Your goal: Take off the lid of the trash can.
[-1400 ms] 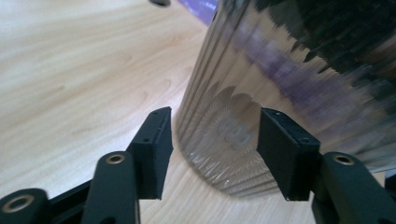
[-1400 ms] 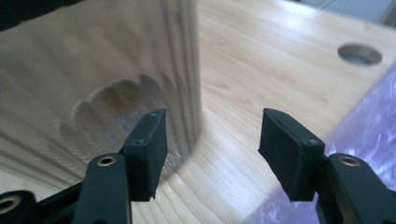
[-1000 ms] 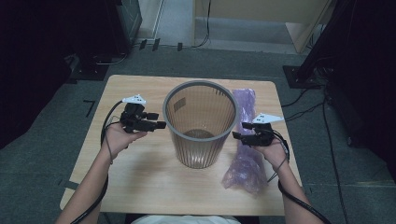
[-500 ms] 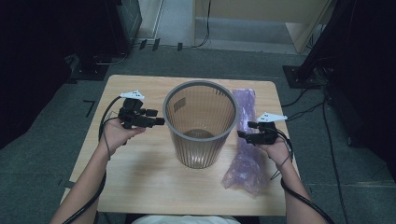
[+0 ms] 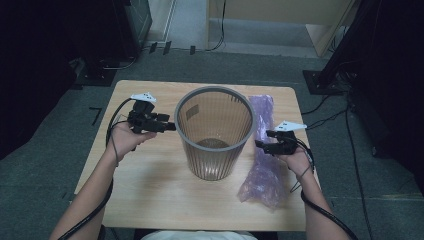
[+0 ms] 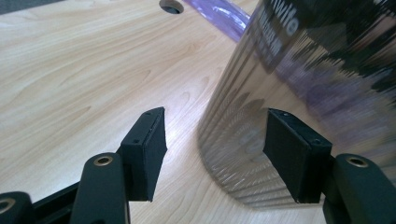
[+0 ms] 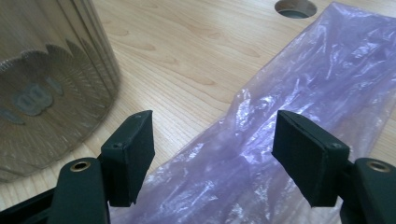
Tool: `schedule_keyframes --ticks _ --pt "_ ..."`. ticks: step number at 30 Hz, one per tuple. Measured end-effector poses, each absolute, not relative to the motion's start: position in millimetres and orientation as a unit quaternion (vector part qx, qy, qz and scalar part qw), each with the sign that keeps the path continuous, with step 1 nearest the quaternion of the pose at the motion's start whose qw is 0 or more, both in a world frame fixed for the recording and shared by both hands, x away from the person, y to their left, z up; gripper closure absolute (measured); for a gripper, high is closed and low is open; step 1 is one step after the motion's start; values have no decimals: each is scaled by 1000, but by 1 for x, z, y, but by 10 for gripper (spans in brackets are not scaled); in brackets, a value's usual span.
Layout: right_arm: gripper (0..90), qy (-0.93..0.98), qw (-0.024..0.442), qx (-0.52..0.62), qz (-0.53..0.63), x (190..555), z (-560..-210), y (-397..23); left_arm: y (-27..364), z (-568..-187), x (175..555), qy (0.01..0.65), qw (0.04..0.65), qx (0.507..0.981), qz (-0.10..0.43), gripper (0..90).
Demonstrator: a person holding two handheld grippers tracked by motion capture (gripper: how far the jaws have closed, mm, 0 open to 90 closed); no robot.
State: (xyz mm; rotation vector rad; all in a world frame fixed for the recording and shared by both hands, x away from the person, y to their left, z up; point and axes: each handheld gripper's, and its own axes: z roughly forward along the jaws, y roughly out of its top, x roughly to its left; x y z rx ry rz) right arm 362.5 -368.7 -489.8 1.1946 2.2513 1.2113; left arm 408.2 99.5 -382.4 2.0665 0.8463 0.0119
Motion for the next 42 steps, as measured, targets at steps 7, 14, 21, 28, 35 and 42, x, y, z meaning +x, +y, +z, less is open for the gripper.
schedule_keyframes --ticks 7,14,21,28,35,42 --pt "277 796 161 418 407 364 -496 -371 99 -371 410 338 442 831 2 385" --pt "258 801 156 425 393 366 -504 -373 101 -363 412 343 449 825 -9 384" --pt "235 802 167 427 383 368 -512 -376 100 -350 412 340 453 824 -13 382" --pt "224 805 171 429 373 369 -521 -374 99 -341 416 333 446 831 -3 382" --pt "196 806 178 429 367 368 -524 -372 98 -333 418 331 441 834 1 381" --pt "192 805 178 432 366 367 -524 -370 99 -327 420 333 441 833 3 382"
